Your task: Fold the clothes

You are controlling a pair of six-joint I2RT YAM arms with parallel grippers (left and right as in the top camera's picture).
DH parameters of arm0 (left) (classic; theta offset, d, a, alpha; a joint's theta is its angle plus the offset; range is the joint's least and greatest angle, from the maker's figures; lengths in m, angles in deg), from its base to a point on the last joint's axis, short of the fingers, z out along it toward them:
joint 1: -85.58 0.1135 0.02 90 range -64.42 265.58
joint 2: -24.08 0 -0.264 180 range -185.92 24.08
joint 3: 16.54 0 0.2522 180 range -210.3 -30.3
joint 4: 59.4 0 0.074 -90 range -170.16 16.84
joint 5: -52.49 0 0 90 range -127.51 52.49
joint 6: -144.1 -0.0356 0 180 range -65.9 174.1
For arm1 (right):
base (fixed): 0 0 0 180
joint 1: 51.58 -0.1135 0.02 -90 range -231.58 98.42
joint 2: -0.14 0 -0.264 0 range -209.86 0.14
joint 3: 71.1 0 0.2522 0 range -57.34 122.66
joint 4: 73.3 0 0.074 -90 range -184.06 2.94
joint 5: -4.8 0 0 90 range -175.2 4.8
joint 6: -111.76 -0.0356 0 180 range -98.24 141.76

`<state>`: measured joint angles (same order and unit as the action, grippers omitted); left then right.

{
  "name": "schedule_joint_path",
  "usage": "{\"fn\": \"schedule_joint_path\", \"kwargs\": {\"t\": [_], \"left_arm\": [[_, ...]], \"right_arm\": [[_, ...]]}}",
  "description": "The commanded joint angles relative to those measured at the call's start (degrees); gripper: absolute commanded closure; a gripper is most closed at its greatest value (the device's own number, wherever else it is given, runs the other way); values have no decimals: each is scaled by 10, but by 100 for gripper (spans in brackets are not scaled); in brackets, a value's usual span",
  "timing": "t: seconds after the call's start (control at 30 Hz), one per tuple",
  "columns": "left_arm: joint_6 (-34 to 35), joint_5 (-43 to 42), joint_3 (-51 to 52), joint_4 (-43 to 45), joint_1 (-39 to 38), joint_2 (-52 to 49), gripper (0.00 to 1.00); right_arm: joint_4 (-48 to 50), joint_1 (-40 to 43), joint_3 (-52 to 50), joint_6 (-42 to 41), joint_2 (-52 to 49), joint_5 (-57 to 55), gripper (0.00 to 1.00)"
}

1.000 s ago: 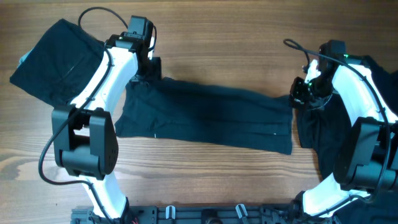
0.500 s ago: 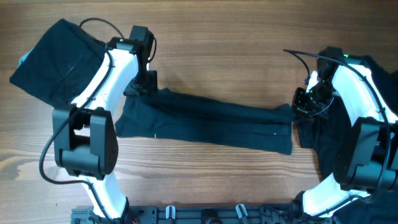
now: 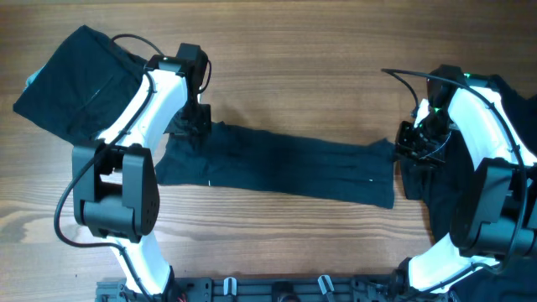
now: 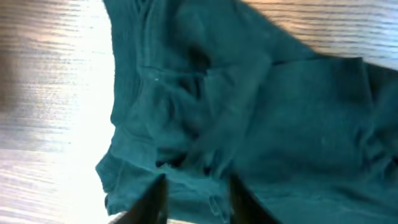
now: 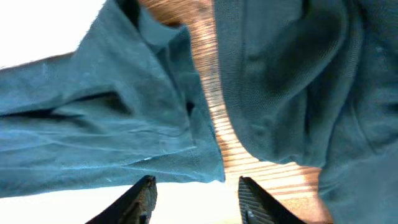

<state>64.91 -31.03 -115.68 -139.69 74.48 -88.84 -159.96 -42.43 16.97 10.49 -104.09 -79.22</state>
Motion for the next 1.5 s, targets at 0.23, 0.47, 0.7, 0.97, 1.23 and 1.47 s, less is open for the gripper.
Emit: {"fn": "schedule_joint_path", "kwargs": {"t": [0.23,0.47,0.7,0.97,1.23,1.47], "left_arm": [[0,20,-11,7,5,8,59],[1,5,-6,85,5,3,47],[2,39,13,109,7,-3,82],[21,114,1,83,48,5,95],[18,-16,-34,66,49,105,54],[19,-27,-32,62,48,107,54]], "right_arm": [[54,28,4,8,15,84,50],[69,28,2,7,15,106,46],[89,28,-42,1,15,106,45],[136,57,-113,-1,15,128,42],[200,73,-193,36,15,196,37],[302,73,-280,34,15,252,51]]}}
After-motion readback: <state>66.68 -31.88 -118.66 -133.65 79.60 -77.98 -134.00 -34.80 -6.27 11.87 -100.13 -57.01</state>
